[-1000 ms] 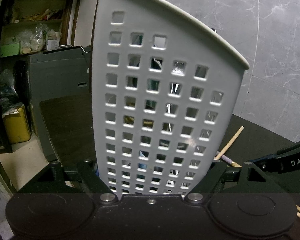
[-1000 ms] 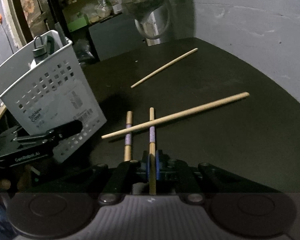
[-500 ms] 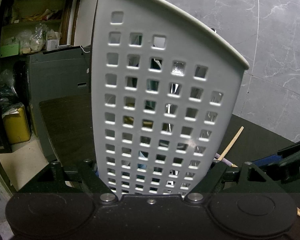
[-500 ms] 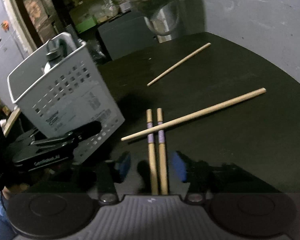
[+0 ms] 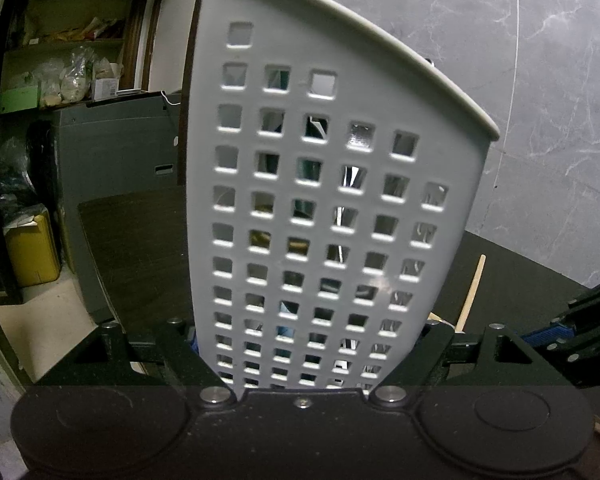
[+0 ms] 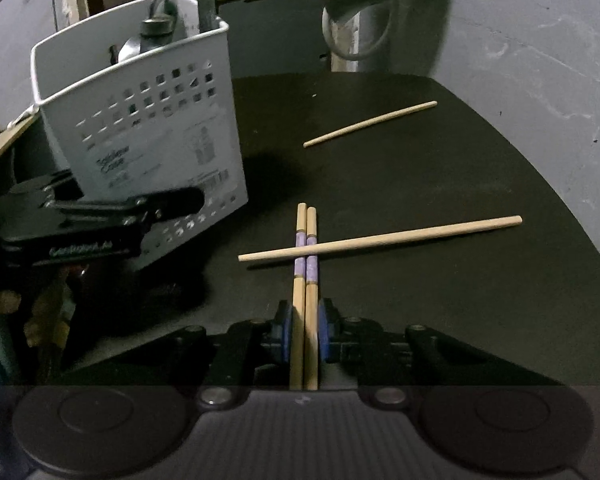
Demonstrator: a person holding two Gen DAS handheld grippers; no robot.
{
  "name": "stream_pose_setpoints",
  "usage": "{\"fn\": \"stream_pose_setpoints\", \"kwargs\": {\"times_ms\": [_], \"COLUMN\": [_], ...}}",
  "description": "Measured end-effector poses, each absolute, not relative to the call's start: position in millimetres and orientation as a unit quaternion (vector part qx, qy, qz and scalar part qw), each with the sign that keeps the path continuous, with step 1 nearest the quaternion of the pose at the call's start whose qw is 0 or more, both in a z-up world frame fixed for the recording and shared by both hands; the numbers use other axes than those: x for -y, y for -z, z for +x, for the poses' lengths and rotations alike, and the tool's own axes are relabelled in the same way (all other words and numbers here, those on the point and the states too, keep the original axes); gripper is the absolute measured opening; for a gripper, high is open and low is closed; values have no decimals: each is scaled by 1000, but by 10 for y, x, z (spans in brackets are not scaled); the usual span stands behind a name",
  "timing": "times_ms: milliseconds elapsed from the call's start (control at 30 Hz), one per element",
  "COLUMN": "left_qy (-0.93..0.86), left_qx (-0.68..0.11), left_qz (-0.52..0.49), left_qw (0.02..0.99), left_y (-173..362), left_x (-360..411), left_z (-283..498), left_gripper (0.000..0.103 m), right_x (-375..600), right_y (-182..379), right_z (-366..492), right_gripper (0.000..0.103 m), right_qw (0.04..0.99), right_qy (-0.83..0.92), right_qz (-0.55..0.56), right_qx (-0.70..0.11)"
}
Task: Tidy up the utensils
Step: 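Lift the pair of chopsticks with the right gripper toward the basket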
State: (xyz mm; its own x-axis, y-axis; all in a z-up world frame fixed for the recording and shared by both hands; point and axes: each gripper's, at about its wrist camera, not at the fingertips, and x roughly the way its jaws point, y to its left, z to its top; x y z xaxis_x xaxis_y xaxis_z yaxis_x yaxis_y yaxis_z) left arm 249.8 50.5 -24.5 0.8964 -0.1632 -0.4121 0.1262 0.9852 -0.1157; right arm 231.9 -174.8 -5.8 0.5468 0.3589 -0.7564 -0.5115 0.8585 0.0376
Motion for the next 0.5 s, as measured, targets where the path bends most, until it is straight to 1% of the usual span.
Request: {"fn": "stream_pose_setpoints", "kwargs": {"times_ms": [267, 400, 500], "left_qy": [74, 74, 75], "left_qx": [-215, -215, -214], "left_qz": [-43, -43, -45], "left_qw": [973, 973, 973], "left_y": [250, 249, 264], "left_x": [-510, -510, -523], "left_z": [2497, 2496, 2490], "left_gripper": [82, 82, 82], "right_x": [1697, 1642, 1623], "right_y": [34, 30, 8], "right_z": [2398, 2483, 2549], "right_gripper": [17, 20, 20], "right_qw": [866, 860, 853], "right_qy": [-257, -261, -264], "right_qz": [-102, -109, -116], "right_qx": [-416, -424, -435]}}
